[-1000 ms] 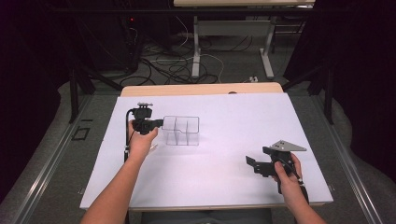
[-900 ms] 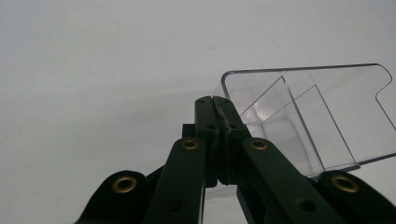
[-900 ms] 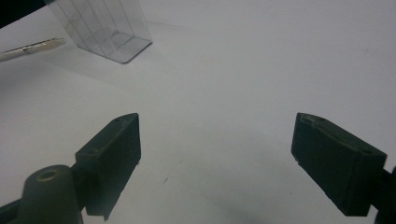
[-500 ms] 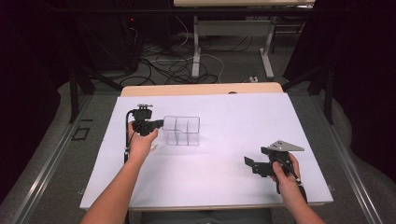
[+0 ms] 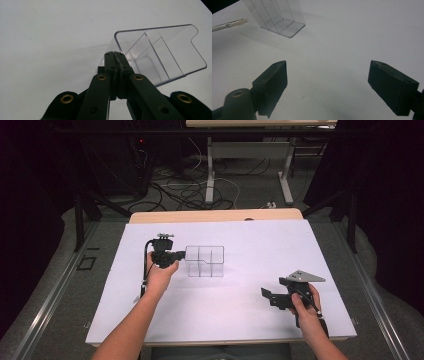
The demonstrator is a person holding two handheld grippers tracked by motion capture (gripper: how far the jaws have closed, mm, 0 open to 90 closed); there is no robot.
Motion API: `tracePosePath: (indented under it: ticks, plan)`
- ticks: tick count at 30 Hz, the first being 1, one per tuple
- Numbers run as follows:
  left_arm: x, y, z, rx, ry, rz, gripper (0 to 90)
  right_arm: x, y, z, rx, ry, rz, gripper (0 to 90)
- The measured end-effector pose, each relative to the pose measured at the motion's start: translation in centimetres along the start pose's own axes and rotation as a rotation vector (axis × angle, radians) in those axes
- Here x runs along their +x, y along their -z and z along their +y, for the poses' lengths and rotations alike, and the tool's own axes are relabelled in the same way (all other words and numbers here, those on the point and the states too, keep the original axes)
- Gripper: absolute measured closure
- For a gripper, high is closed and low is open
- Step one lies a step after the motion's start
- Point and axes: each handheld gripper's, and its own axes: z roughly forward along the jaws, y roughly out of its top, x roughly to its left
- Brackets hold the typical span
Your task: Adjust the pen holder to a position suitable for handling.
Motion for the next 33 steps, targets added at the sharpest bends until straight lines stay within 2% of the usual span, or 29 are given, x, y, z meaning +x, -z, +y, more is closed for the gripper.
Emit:
tracePosePath:
  ticks: [5,7,14,22,29,33]
  plan:
    - [-1.0,-0.2,-0.2,0.012,-0.019,-0.032,90.0,-0.1,0.0,0.0,-0.002,0.003,-0.004,15.3]
    - [-1.6,-0.5,-0.3,0.010,-0.027,-0.030,90.0,-0.1,0.0,0.0,-0.004,0.004,-0.002,15.3]
    - [-2.3,-1.1,-0.3,0.019,-0.034,-0.049,90.0,0.0,0.0,0.0,-0.002,0.001,0.000,15.3]
    - [-2.6,-1.6,-0.4,0.009,-0.021,-0.061,90.0,-0.1,0.1,0.0,-0.004,0.001,-0.001,15.3]
    - [-3.1,-1.5,-0.7,0.022,-0.033,-0.083,90.0,-0.1,0.1,0.0,-0.004,0.004,0.000,15.3]
    - [-2.9,-1.2,-0.9,0.023,-0.037,-0.107,88.6,0.0,0.1,0.0,-0.002,-0.001,0.000,15.3]
